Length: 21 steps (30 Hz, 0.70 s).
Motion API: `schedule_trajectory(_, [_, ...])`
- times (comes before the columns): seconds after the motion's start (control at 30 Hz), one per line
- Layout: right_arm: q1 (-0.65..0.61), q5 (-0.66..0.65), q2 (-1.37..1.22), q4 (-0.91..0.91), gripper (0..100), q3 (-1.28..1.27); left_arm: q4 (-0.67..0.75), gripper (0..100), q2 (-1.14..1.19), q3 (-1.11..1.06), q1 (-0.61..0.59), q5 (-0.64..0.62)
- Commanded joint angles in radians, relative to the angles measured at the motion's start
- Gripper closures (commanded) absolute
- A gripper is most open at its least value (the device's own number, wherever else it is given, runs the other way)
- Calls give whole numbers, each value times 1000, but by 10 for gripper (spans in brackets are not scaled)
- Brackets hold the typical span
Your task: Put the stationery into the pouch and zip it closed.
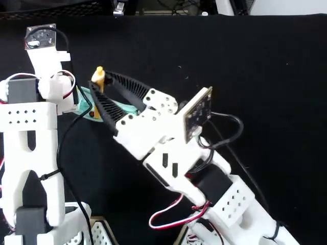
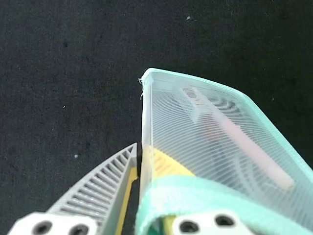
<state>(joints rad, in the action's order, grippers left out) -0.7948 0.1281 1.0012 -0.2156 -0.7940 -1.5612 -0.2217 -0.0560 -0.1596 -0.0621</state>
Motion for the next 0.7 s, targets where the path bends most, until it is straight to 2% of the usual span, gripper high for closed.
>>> schedule_trajectory(0.0, [25, 2, -12, -6, 985, -51, -18, 970, 9, -74, -2, 6])
schedule_trajectory(0.13, [40, -38, -19, -2, 985, -111, -18, 970, 9, -74, -2, 6])
schedule_trajectory(0.47, [38, -440, -44, 0, 985, -134, -18, 970, 9, -74, -2, 6])
schedule_trajectory(0.67, [37, -450, -79, -5, 984, -130, -18, 970, 9, -74, -2, 6])
